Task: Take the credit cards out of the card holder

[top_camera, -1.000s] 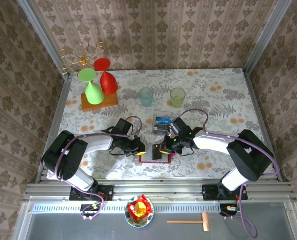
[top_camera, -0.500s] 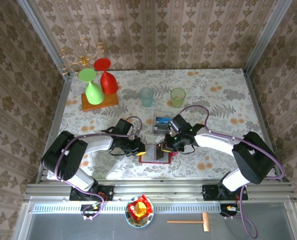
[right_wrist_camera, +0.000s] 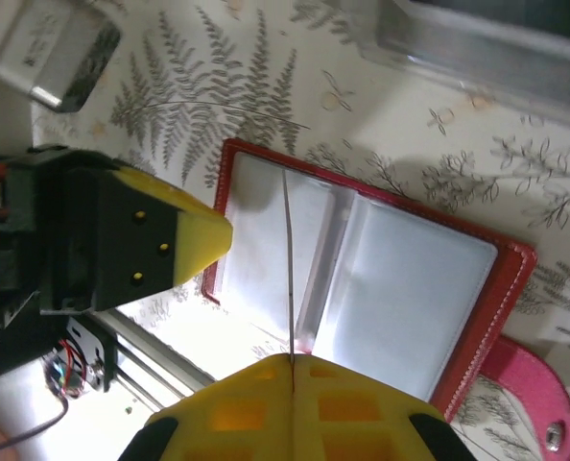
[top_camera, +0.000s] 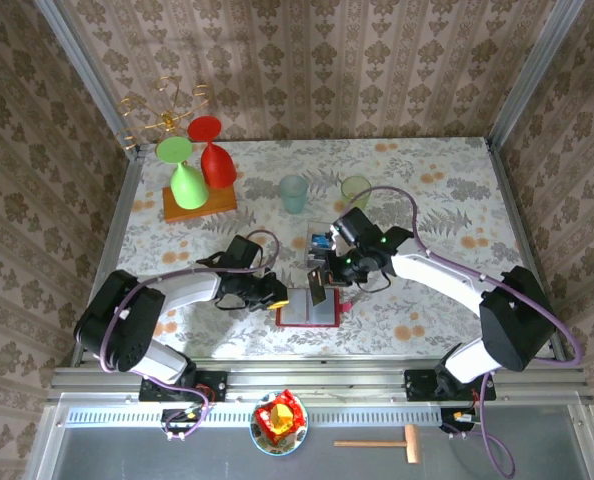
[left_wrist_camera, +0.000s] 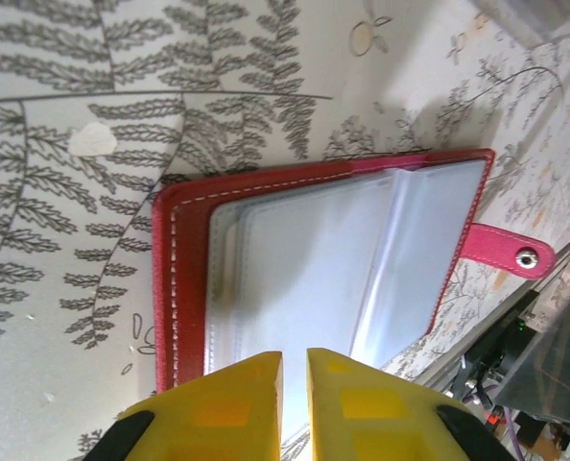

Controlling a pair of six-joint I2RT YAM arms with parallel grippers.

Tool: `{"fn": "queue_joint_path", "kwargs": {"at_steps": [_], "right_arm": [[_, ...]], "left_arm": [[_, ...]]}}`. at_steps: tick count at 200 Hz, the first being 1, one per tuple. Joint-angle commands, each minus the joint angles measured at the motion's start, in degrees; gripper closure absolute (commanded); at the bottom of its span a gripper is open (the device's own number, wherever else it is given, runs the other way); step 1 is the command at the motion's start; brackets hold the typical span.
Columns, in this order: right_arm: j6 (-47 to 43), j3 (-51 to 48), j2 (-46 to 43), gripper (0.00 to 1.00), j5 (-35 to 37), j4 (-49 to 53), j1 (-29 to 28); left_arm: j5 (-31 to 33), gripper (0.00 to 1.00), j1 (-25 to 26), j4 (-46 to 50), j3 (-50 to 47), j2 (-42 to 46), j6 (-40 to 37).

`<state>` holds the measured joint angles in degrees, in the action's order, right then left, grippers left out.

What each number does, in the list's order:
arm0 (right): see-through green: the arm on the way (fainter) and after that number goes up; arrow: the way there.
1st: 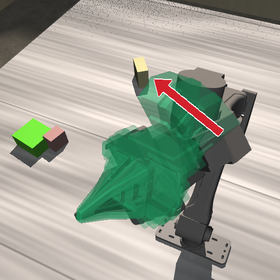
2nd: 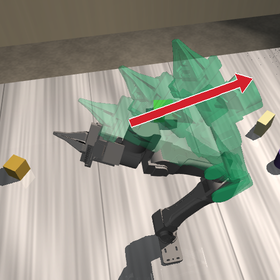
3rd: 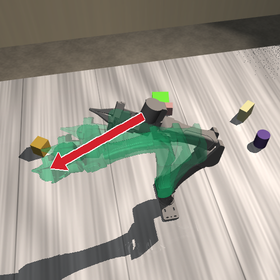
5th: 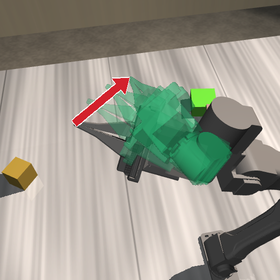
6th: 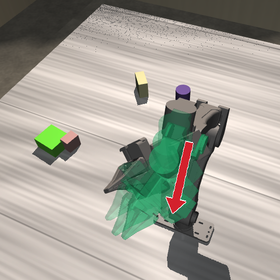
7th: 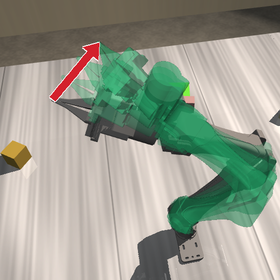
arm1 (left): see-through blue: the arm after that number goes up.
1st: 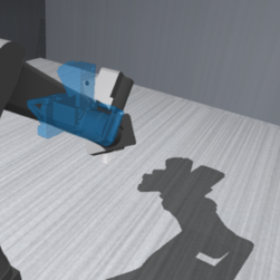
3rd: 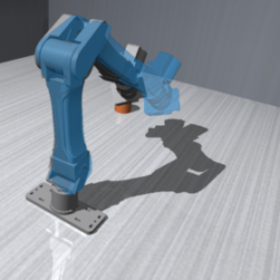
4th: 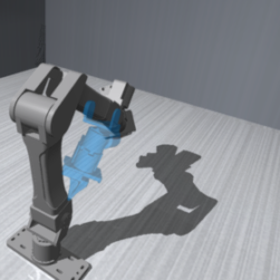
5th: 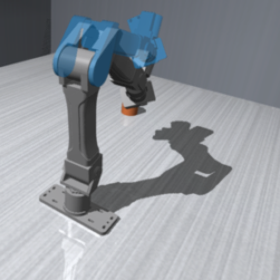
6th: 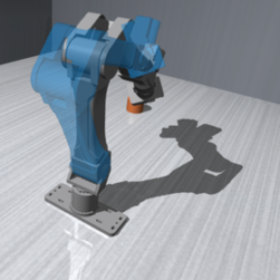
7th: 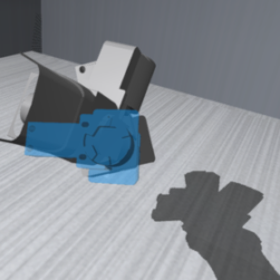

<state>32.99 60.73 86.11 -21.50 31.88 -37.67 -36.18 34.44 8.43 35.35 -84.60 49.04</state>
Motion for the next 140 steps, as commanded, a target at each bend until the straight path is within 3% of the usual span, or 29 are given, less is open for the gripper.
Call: {"fn": "queue_joint_path", "kwargs": {"at_steps": [1,24,76,103,140], "right_arm": [[-14.5,5.7,1.8,1.0,3.2,10.8,0.3],[-25.6,11.4,4.2,1.0,8.0,16.7,0.7],[-56.5,24.5,11.4,1.0,10.8,26.2,0.8],[-66.3,32.2,16.6,1.0,14.9,32.1,0.8],[-73.1,41.6,24.1,1.0,16.3,39.2,1.9]], "left_arm": [[0.1,0.84,-0.8,1.8,1.5,1.7,0.5],[0.2,0.84,-1.7,1.6,1.1,2.7,0.5],[-0.3,0.83,-4.5,3.3,1.9,4.1,-1.2],[-0.3,0.83,-6.7,5.2,2.6,5.0,-2.6],[-2.0,0.82,-9.5,6.4,3.6,5.7,-3.1]]}}
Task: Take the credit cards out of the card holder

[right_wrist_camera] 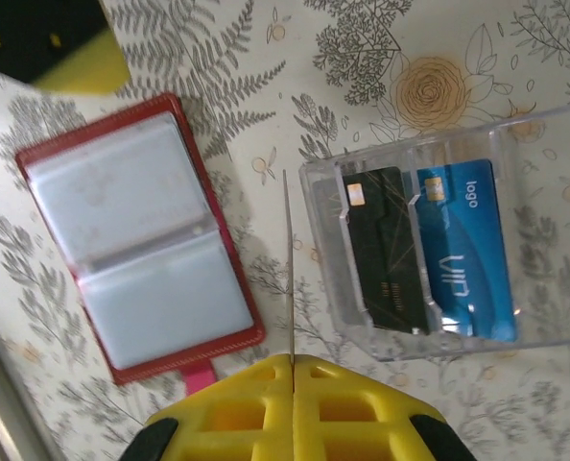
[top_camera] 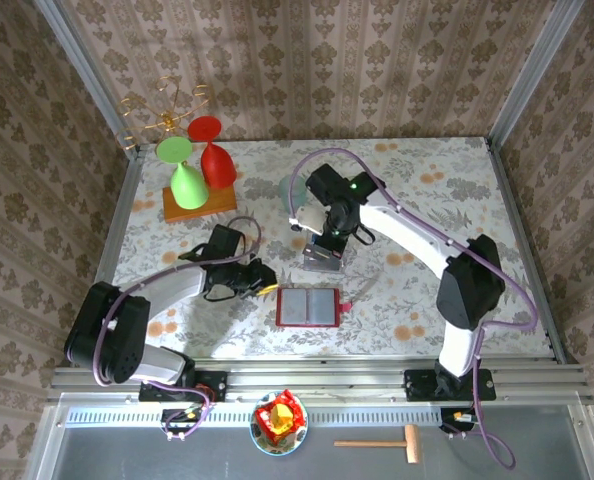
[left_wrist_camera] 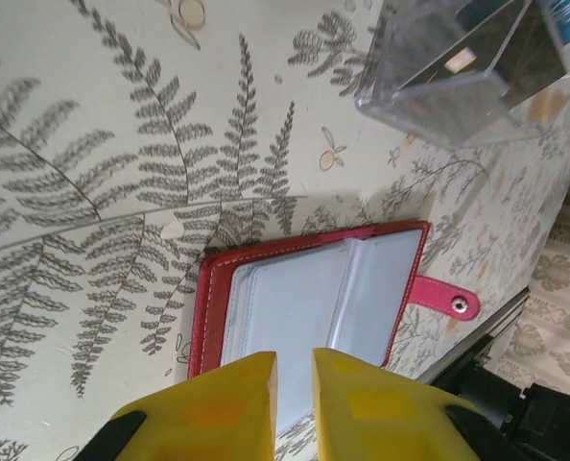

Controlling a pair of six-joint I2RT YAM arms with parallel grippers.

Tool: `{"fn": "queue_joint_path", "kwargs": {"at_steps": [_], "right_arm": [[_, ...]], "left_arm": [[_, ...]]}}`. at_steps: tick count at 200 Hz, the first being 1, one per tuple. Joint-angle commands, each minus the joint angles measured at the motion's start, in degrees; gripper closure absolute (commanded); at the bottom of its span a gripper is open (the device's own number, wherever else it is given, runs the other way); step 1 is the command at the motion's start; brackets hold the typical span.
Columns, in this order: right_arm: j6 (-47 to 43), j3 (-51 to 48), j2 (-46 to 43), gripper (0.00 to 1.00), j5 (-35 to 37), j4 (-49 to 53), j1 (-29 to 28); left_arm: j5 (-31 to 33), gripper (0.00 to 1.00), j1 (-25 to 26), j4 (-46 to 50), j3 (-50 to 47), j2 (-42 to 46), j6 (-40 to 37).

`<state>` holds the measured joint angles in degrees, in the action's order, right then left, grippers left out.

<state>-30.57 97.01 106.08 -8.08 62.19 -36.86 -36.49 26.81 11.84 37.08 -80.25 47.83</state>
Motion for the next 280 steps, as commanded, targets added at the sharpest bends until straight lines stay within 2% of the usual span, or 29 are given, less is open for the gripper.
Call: {"fn": "queue_joint_path", "kwargs": {"at_steps": [1,57,128,246,266,280], "right_arm": [[-9.6,5.6,4.2,1.0,2.9,9.1,1.2],[-13.1,17.8,14.1,1.0,2.0,17.0,3.3],[-15.3,25.6,21.7,1.0,0.4,19.4,4.0],[-14.9,26.9,27.7,1.0,-6.8,21.1,6.1],[-14.0,26.9,28.4,0.94,-6.3,20.6,6.3],[-12.9,27.0,28.2,0.84,-4.4,19.5,6.4]], "left_arm": [[-1.7,0.82,-1.9,3.1,1.9,1.4,-2.0],[-2.2,0.82,-4.2,4.2,4.0,0.8,-2.6],[-2.5,0.82,-5.7,3.9,5.5,-1.0,-2.7],[-2.7,0.82,-6.7,2.6,5.3,-1.8,-1.7],[-2.9,0.82,-6.7,2.2,5.1,-1.7,-1.4],[-3.1,0.82,-6.7,2.1,5.3,-1.7,-1.5]]}}
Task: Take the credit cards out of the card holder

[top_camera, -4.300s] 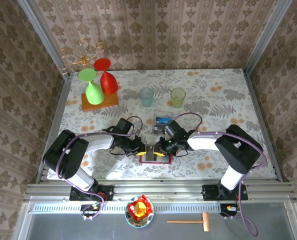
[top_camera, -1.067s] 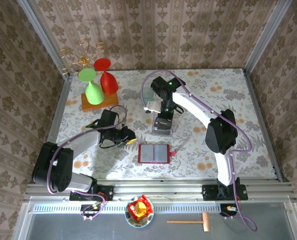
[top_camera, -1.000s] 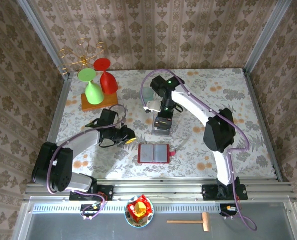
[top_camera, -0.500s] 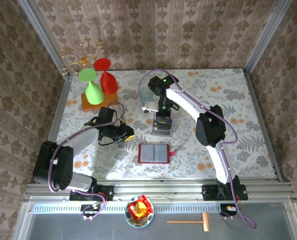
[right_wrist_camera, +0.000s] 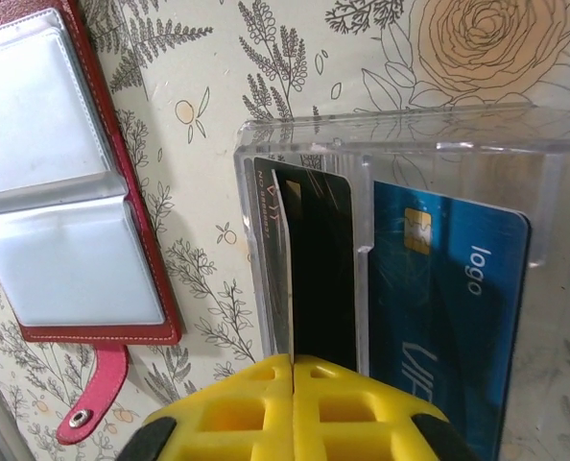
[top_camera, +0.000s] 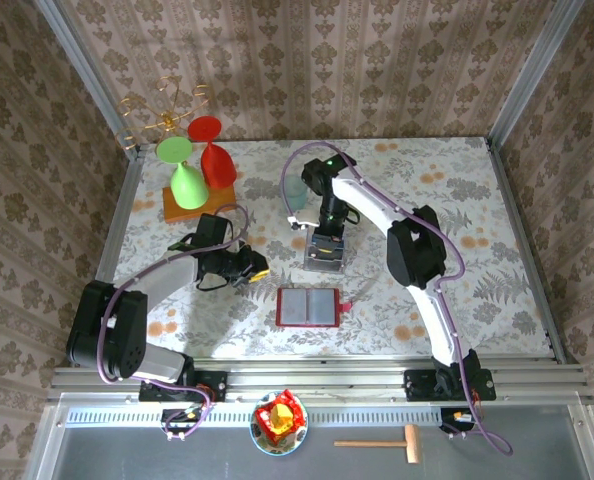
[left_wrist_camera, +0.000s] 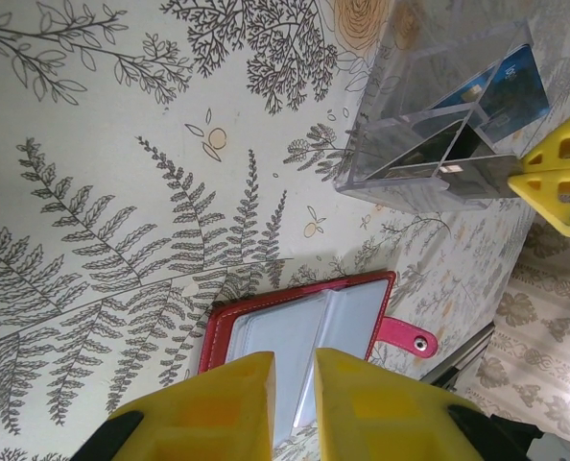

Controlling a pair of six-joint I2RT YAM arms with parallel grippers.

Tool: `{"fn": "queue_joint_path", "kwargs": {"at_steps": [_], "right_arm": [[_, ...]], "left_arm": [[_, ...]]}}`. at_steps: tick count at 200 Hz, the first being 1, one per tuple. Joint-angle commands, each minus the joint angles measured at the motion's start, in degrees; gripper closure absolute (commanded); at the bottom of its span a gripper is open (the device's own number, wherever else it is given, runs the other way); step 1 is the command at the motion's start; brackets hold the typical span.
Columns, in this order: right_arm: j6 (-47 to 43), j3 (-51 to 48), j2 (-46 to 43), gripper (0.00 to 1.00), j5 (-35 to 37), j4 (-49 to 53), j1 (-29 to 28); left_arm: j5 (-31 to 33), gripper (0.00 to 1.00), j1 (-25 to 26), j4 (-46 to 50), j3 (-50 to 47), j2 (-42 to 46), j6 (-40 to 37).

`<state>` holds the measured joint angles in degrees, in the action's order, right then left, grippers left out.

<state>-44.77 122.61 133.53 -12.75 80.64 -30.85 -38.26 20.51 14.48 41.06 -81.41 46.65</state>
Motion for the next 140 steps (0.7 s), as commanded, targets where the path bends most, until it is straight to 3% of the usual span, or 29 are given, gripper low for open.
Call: {"fn": "queue_joint_path", "kwargs": {"at_steps": [1,26,81,140], "right_arm": [[1.4,1.4,0.7,0.84,0.4,0.9,0.4],[3.0,1.0,-1.3,0.79,2.2,-1.8,0.8],[6.3,-5.0,-8.0,0.78,4.1,-9.4,0.9],[18.1,-16.4,-16.6,0.78,1.6,-20.2,0.2]], "left_arm": [[-1.3,0.82,-0.4,-0.5,1.3,-0.5,-0.3],[-1.5,0.82,-0.4,-0.4,1.5,-0.6,-0.4],[-2.0,0.82,0.0,-1.5,1.7,-1.2,-0.2],[-2.1,0.82,2.5,-1.8,1.9,-2.6,-0.2]]}}
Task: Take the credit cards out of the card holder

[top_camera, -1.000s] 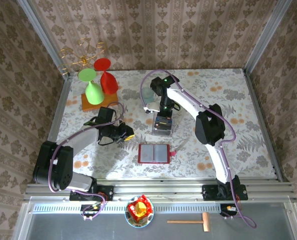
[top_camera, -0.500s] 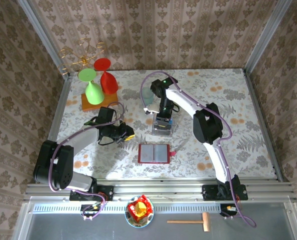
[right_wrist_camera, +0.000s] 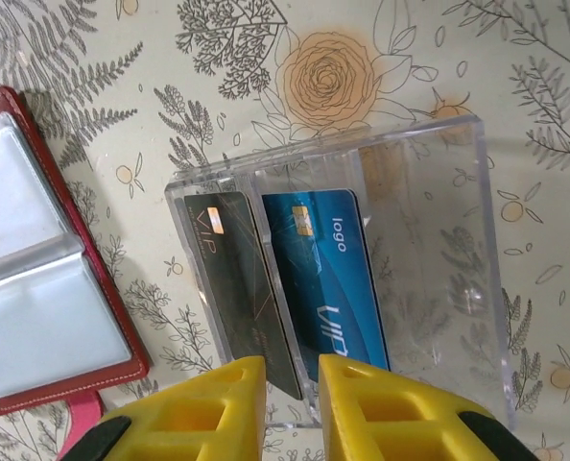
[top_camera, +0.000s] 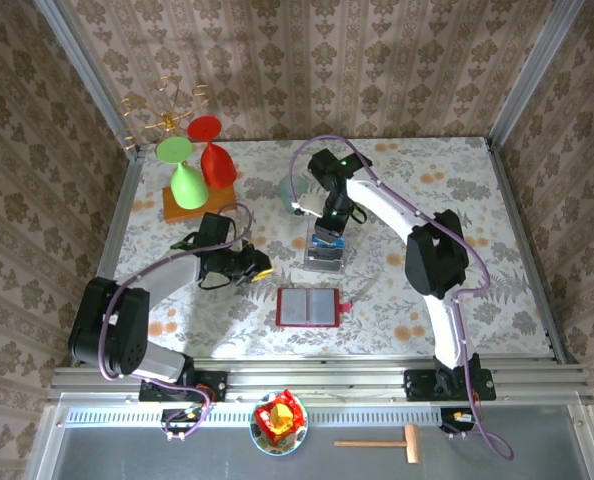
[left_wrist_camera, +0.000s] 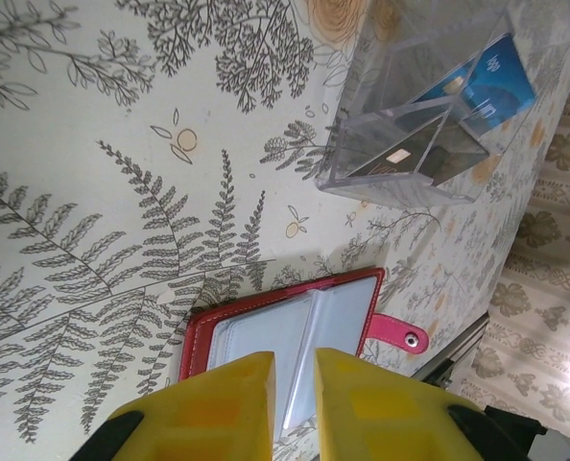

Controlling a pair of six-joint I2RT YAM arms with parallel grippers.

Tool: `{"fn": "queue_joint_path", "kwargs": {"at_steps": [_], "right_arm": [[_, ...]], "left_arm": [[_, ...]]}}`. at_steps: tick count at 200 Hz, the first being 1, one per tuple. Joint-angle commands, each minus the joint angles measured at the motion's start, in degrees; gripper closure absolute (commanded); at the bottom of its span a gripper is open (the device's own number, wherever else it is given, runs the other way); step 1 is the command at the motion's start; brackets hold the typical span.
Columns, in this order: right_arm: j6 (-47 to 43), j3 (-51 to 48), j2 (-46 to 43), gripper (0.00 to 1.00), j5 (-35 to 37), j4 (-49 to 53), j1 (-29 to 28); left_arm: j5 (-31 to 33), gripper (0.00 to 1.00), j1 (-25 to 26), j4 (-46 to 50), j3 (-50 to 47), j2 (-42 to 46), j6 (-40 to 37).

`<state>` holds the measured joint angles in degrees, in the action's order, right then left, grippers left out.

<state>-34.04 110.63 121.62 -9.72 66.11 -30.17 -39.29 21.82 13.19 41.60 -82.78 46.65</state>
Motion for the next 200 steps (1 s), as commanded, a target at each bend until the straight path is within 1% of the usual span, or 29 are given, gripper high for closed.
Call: {"fn": "queue_joint_path", "kwargs": {"at_steps": [1,34,63,98,102,121,134,164,180,200], "right_arm": [[7.7,-4.7,-4.7,0.78,-1.6,-5.9,-0.5],[18.9,-13.9,-11.1,0.78,-1.9,-15.4,-1.9],[31.3,-22.5,-16.8,0.78,-2.2,-24.6,-4.1],[48.8,-32.4,-21.9,0.78,-2.1,-35.0,-7.0],[50.6,-33.4,-22.4,0.78,-2.3,-37.2,-7.4],[57.7,-37.7,-23.8,0.79,-2.9,-42.2,-9.4],[62.0,-39.8,-24.2,0.79,-3.2,-43.9,-10.8],[69.7,-43.1,-23.9,0.81,-4.2,-44.5,-13.4],[73.5,-45.2,-24.3,0.84,-4.4,-44.8,-13.9],[77.6,-47.7,-24.7,0.85,-5.4,-45.1,-14.0]], "left_arm": [[-1.1,0.82,1.1,-0.5,1.4,-1.2,-0.2],[-0.4,0.82,2.3,-0.9,1.3,-2.2,-0.1],[-0.6,0.82,3.3,-1.3,0.7,-3.2,-0.1],[-0.8,0.82,3.9,-1.5,0.1,-4.1,0.0],[-0.7,0.82,5.6,-1.5,-0.1,-4.0,0.0],[-0.4,0.82,6.0,-1.4,-1.1,-3.8,-0.2],[-0.3,0.83,6.0,-1.5,-1.9,-3.8,-0.2],[-0.4,0.86,6.2,-2.2,-3.8,-3.4,0.3],[-0.3,0.88,6.6,-2.5,-4.8,-3.0,0.5],[-0.2,0.9,7.1,-2.9,-6.1,-2.7,0.9]]}}
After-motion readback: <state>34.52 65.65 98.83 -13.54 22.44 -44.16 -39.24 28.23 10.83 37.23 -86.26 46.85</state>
